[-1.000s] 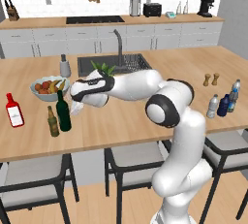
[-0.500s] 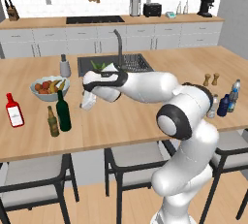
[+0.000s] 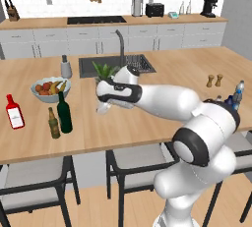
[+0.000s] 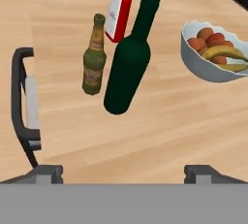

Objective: Move the plastic bottles in the middle to the plastics group, and the glass bottles in the middle to the glass group.

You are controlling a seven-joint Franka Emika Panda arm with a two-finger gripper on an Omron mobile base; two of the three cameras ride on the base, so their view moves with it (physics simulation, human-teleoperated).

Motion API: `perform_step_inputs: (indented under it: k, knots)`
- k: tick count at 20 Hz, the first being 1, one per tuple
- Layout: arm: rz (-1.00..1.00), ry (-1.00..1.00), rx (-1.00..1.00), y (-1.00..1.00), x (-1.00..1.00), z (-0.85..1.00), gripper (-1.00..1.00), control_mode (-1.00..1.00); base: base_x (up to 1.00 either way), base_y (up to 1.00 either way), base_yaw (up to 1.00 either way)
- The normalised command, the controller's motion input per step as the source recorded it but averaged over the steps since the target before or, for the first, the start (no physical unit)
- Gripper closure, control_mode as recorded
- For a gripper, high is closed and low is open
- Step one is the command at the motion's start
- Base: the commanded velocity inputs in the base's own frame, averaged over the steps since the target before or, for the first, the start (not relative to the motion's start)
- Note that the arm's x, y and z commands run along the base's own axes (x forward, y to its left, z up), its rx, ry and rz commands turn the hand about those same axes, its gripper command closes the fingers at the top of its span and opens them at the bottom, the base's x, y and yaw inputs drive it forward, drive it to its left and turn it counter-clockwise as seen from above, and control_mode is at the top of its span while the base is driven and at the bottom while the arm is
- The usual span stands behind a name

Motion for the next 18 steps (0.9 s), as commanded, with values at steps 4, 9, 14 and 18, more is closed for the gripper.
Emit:
perform_step_inputs:
  k: [4, 9, 14, 18]
  knots:
    - [-0.23, 0.09, -0.31, -0.01, -0.01, 0.66, -1.0, -1.0, 0.0, 0.0, 0.0]
    - [-0.31, 0.09, -0.05, -0.69, 0.0, 0.32, -1.0, -1.0, 0.0, 0.0, 0.0]
    - [-0.46, 0.0, 0.0, -1.0, 0.0, 0.25, -1.0, -1.0, 0.0, 0.0, 0.0]
    - [-0.45, 0.0, 0.0, -1.0, -0.03, 0.0, -1.0, -1.0, 0.0, 0.0, 0.0]
